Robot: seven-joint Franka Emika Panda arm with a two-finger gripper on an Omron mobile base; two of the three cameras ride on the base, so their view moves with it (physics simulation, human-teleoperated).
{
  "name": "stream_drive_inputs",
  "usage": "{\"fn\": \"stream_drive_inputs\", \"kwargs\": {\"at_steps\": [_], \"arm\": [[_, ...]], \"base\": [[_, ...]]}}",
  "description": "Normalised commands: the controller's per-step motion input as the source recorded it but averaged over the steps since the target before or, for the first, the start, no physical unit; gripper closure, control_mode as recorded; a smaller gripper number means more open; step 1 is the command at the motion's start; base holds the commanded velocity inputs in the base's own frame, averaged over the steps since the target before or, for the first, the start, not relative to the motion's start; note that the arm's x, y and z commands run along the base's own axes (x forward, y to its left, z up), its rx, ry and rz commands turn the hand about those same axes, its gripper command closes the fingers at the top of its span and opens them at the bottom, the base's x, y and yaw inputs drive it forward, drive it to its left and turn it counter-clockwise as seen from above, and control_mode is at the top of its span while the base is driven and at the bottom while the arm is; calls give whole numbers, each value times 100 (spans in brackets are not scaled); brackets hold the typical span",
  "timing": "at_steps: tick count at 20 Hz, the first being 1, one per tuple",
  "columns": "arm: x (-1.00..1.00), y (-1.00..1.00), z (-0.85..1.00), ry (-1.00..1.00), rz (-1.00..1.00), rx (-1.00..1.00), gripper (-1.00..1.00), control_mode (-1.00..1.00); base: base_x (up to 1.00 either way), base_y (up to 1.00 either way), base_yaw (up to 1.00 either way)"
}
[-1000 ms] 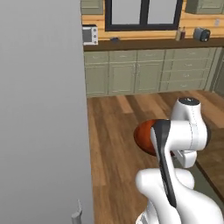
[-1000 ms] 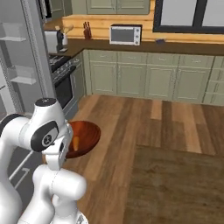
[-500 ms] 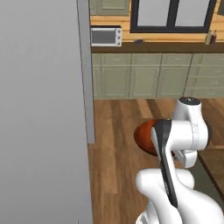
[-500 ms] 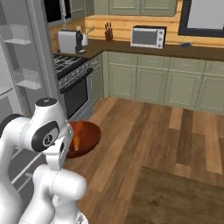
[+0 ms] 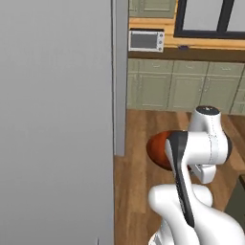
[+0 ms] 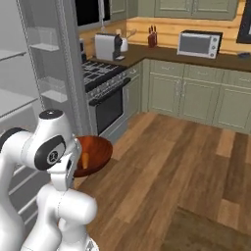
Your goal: Pick the chicken drumstick and carrot from their plates and place them in the bowl. Then put the bowl in the fridge.
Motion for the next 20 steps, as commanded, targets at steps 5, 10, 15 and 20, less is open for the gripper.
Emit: {"fn": "stream_drive_inputs", "kwargs": {"at_steps": [5, 10, 15, 20], "arm": [[0, 0, 0, 0, 0, 0, 100, 100], [0, 0, 0, 0, 0, 0, 100, 100], [0, 0, 0, 0, 0, 0, 100, 100], [0, 0, 0, 0, 0, 0, 100, 100]], "base": [[78, 0, 24], [100, 0, 29], [20, 2, 38], [9, 10, 44]]}}
